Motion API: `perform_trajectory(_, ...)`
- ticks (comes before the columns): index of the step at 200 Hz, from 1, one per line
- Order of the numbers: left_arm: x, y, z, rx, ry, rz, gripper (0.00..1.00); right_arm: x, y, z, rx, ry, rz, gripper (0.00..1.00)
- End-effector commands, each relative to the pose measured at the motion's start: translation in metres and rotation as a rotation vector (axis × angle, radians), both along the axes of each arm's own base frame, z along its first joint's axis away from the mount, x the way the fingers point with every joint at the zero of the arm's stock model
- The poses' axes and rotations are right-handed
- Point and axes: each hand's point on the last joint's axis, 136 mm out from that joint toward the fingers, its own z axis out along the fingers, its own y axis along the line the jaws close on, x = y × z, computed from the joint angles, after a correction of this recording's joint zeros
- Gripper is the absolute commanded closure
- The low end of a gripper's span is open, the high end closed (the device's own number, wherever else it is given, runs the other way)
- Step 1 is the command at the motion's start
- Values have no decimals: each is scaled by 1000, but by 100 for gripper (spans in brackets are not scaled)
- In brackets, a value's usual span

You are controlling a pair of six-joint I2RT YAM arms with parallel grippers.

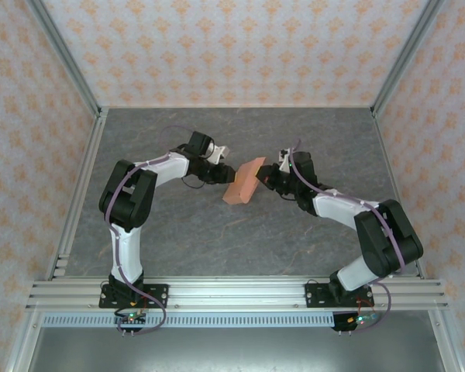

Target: Fold the paper box

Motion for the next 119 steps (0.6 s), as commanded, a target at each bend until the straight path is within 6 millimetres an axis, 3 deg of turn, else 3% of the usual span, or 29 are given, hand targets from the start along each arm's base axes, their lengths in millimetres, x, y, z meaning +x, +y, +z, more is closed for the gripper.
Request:
perform_trajectory(1,-39,2,-41,79,158,-38,63,14,7,25,-7,-97,-8,96)
perform_trajectory(81,-31,-1,-30,91,122,-23,62,12,9,-22,-177,1,-46,96)
perform_trajectory(103,-24,10,-24,149,80,18,60,10,4,-31,-210,17,-58,96)
perform_trajectory(119,-16,30,-16,238,20,85,59,9,0,-36,-230,22,-67,96)
